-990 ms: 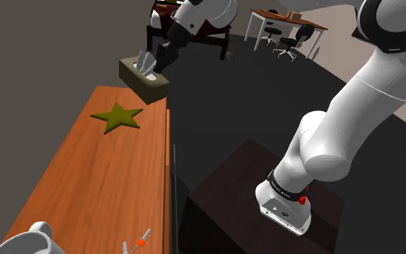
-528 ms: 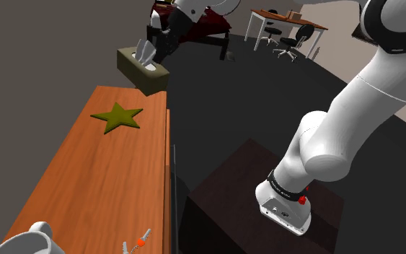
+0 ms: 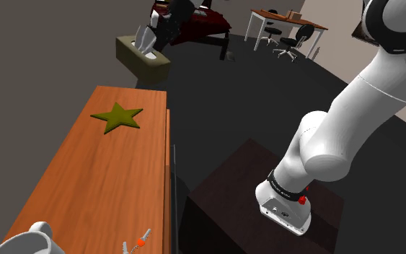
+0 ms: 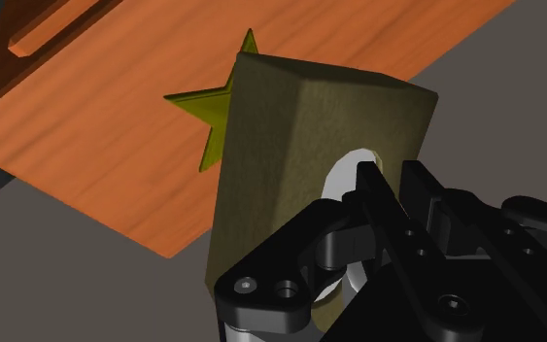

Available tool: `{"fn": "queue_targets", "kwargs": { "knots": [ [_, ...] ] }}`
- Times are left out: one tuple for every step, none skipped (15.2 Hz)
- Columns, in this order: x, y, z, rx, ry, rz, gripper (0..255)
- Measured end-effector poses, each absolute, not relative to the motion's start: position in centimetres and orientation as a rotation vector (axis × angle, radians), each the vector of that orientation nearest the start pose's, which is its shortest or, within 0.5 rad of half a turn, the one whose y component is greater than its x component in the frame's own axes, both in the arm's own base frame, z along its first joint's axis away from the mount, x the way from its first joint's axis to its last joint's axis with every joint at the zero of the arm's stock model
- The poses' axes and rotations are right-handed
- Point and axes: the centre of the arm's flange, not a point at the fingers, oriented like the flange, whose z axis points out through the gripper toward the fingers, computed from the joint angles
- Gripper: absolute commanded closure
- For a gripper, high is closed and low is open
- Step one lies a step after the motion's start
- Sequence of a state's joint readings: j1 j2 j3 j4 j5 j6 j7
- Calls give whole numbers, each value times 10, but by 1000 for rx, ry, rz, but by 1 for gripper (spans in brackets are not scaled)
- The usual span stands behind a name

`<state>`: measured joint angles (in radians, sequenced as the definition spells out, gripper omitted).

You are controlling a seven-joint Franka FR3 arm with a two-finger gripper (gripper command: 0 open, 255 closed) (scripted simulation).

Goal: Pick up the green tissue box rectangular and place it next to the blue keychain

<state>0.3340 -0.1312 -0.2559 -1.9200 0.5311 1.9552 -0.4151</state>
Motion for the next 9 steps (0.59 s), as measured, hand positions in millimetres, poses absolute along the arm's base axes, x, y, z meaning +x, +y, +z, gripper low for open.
{"fn": "queue_targets", "kwargs": {
  "knots": [
    [537, 69, 574, -2581, -429, -327, 255],
    [534, 76, 576, -2581, -429, -327, 255],
    [532, 85, 576, -2581, -429, -327, 255],
    [531, 97, 576, -2581, -430, -326, 255],
    [524, 109, 576, -2581, -430, -325, 255],
    [521, 120, 575, -2581, -430, -326, 255],
    [515, 132, 576, -2581, -431, -326, 255],
    [508, 144, 577, -2581, -431, -326, 255],
    [504, 156, 577, -2581, -431, -326, 255]
  ]
}}
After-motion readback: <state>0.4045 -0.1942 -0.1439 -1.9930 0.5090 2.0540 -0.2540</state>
